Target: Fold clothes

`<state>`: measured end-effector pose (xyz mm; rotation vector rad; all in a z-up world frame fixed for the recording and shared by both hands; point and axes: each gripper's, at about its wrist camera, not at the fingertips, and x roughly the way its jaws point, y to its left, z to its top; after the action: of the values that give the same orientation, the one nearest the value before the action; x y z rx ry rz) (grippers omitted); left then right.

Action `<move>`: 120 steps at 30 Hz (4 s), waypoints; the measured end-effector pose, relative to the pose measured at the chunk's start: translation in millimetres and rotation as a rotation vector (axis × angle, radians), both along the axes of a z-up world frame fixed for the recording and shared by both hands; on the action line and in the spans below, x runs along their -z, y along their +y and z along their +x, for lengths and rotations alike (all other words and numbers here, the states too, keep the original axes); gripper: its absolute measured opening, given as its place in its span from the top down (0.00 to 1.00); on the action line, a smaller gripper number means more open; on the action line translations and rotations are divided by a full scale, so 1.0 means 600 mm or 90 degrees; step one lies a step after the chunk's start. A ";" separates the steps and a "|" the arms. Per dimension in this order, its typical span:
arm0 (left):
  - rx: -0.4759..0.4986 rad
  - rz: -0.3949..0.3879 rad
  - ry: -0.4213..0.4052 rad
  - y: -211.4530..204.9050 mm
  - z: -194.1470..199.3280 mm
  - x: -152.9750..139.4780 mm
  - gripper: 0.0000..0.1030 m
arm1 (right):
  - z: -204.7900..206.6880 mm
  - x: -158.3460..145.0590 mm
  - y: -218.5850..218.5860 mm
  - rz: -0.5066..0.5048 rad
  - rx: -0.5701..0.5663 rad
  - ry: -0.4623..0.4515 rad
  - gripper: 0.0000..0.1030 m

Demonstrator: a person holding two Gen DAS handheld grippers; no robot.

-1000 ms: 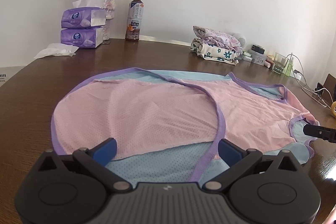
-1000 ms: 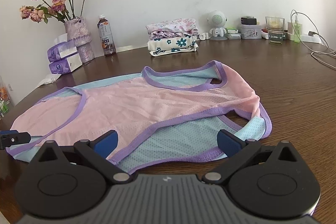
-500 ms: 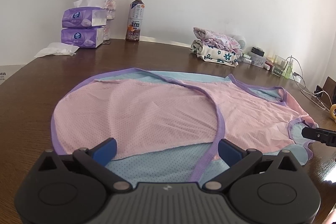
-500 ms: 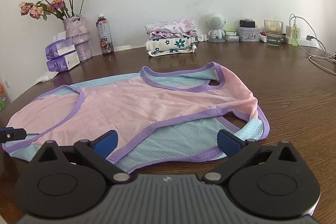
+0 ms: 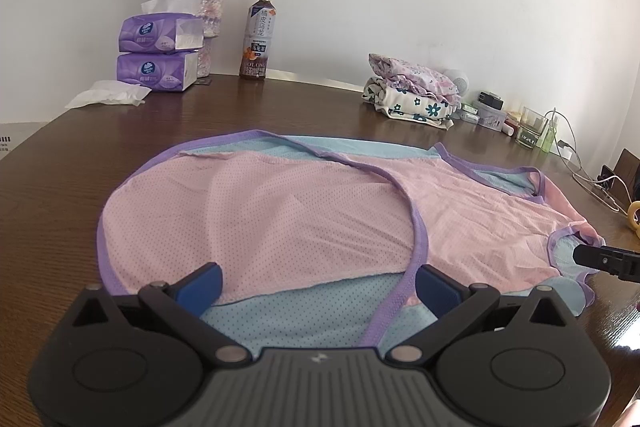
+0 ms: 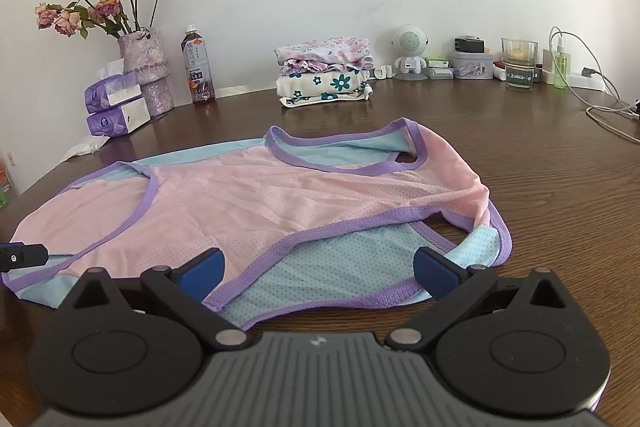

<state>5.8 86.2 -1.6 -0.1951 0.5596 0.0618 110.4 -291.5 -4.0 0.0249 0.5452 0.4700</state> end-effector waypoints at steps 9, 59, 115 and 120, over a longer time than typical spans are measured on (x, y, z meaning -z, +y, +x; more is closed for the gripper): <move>0.000 -0.001 -0.001 0.000 0.000 0.000 0.00 | 0.001 0.000 0.000 0.000 0.001 0.000 0.01; 0.136 0.121 -0.007 -0.038 -0.050 -0.051 0.16 | -0.034 -0.045 -0.002 -0.012 -0.153 -0.061 0.01; 0.437 0.335 0.112 -0.105 -0.005 -0.045 0.70 | -0.086 -0.071 0.124 -0.467 -0.571 -0.128 0.44; 0.481 0.371 0.142 -0.123 0.006 -0.036 0.87 | -0.088 -0.071 0.134 -0.532 -0.668 -0.147 0.72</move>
<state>9.4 12.6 19.9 0.6022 0.7832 -0.4903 57.9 -211.4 38.7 -1.1495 0.4599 1.2074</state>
